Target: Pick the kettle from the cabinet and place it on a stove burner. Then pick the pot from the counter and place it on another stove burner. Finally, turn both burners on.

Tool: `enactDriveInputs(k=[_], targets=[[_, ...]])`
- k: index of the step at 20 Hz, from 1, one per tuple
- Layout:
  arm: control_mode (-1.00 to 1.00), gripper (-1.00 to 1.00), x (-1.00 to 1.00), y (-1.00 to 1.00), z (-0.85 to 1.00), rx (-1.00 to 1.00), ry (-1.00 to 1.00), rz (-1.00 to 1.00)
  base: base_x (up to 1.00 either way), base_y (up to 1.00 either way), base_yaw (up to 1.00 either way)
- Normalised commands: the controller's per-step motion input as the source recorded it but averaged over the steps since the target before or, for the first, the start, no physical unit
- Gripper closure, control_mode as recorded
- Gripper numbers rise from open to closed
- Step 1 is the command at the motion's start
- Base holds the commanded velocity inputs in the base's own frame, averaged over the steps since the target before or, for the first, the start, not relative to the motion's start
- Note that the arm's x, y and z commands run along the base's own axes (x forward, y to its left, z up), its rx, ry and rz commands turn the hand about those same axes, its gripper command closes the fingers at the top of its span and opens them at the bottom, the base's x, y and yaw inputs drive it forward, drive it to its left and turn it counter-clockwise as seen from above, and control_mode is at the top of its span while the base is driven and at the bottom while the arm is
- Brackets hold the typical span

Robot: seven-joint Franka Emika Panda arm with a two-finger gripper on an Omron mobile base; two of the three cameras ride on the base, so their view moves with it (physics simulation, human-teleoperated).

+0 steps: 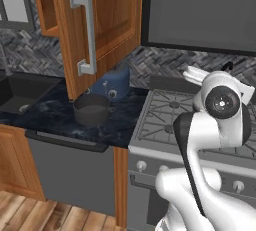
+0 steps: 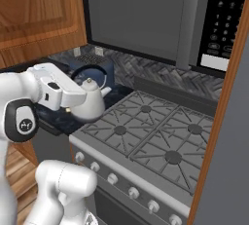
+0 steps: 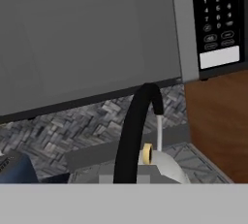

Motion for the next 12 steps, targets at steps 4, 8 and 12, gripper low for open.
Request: enactDriveInputs(k=[4,8,12], targets=[[-1.0,1.0,0.35,0.0,-0.18,0.0,-0.04,0.0,0.0,0.0,0.0],[-1.0,1.0,0.34,0.0,-0.17,0.0,-0.03,0.0,0.0,0.0,0.0],[-1.0,1.0,0.31,0.0,-0.18,0.0,0.0,0.0,0.0,0.0,0.0]])
